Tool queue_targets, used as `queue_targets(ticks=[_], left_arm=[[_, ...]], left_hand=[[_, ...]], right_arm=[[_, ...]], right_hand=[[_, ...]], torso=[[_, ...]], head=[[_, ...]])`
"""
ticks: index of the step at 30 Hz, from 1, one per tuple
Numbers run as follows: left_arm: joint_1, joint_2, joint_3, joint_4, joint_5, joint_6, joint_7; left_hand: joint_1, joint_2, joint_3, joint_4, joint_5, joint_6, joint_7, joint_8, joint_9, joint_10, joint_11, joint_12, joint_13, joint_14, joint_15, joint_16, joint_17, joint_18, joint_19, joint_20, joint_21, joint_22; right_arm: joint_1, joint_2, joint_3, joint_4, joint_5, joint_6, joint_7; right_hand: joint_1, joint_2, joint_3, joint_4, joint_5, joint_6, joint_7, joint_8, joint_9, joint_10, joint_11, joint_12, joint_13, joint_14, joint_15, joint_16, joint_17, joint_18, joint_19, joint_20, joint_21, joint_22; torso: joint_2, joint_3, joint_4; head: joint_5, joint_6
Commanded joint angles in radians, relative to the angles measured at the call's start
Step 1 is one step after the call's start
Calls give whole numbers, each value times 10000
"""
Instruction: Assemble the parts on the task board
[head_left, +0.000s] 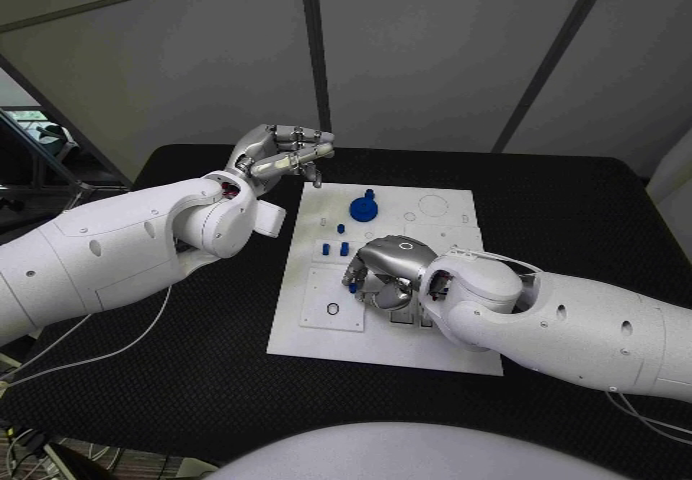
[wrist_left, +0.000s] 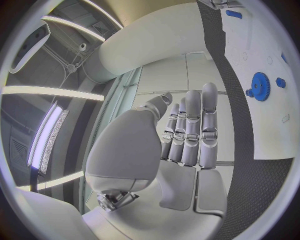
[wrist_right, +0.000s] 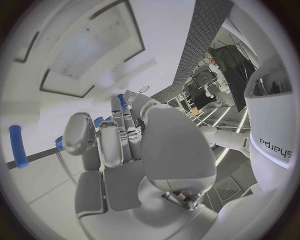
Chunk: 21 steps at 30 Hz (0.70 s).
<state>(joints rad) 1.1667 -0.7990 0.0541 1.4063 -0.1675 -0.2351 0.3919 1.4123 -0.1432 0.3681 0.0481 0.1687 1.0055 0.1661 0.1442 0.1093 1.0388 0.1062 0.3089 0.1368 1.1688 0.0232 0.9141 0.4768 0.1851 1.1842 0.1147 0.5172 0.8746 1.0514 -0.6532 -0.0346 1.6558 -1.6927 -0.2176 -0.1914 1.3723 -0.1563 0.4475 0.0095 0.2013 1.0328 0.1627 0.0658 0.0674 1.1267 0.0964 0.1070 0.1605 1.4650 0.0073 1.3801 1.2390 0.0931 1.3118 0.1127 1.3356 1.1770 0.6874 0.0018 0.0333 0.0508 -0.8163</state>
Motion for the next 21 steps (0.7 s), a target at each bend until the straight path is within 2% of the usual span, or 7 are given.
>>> queue_targets(ticks=[1, 10, 14, 17, 19, 21], left_arm=[[17, -2, 9, -5, 34, 92, -39], [16, 7, 6, -24, 34, 60, -41], [14, -5, 2, -36, 34, 63, -40], [12, -11, -1, -46, 34, 67, -38], [11, -20, -4, -49, 34, 72, -37], [9, -33, -6, -52, 34, 75, -35]], left_hand=[[-30, 67, -43, 8, -56, -5, 24, 46, -13, -82, -21, 45, -11, -72, -10, -16, -14, -29, -53, 23, -63, -15], [-32, 79, -61, 14, -56, -27, 33, 41, -20, -103, -15, 55, -11, -76, -6, -12, -21, -30, -50, 25, -73, -23], [-32, 79, -61, 14, -56, -27, 33, 41, -20, -103, -15, 55, -11, -76, -6, -12, -21, -30, -50, 25, -73, -23], [-32, 79, -61, 14, -56, -27, 33, 41, -20, -103, -15, 55, -11, -76, -6, -12, -21, -30, -50, 25, -73, -23], [-29, 85, -64, 14, -55, -35, 35, 39, -23, -107, -14, 59, -11, -76, -5, -11, -23, -30, -48, 26, -76, -26], [-26, 91, -67, 14, -54, -42, 37, 37, -25, -111, -13, 63, -10, -77, -5, -9, -25, -30, -47, 26, -78, -28]], right_arm=[[-19, -44, -37, 3, -24, -153, 20], [-21, -395, -37, 277, 167, -1429, 201], [-20, -792, -30, 650, 219, -1894, 255], [-16, -1137, -15, 960, 380, -2020, 215], [-3, -1357, 71, 1114, 612, -2010, 156], [11, -1555, 273, 1210, 719, -1869, 54]], right_hand=[[-67, -19, -77, -2, -55, -128, -4, -50, -16, -130, 32, -53, -97, 447, 79, 13, -20, -47, 2, 72, -74, -22], [-110, -10, -148, 53, 50, -215, 42, -9, 2, -143, 49, 2, -133, 424, 94, -25, -99, -22, -55, 92, -153, -131], [-85, 4, -145, 48, 96, -187, 48, 10, 13, -123, 47, 28, -139, 422, 94, -24, -102, -21, -54, 95, -159, -137], [-84, 4, -146, 47, 102, -184, 49, 12, 14, -120, 48, 31, -140, 421, 94, -26, -106, -18, -61, 95, -166, -148], [-95, -9, -160, 55, 112, -178, 54, 15, 17, -132, 55, 31, -147, 419, 97, -28, -111, -15, -70, 97, -177, -164], [-113, -42, -194, 71, 138, -197, 65, 5, 18, -284, 88, -26, -205, 408, 120, -48, -151, -3, -108, 110, -225, -233]], torso=[[-4, 7, -5], [1, 15, -1], [3, 21, -16], [-4, 13, -17], [-5, 16, -32], [-3, 8, -32]], head=[[-9, 25], [-49, 68], [-79, 99], [-132, 132], [-182, 183], [-269, 236]])
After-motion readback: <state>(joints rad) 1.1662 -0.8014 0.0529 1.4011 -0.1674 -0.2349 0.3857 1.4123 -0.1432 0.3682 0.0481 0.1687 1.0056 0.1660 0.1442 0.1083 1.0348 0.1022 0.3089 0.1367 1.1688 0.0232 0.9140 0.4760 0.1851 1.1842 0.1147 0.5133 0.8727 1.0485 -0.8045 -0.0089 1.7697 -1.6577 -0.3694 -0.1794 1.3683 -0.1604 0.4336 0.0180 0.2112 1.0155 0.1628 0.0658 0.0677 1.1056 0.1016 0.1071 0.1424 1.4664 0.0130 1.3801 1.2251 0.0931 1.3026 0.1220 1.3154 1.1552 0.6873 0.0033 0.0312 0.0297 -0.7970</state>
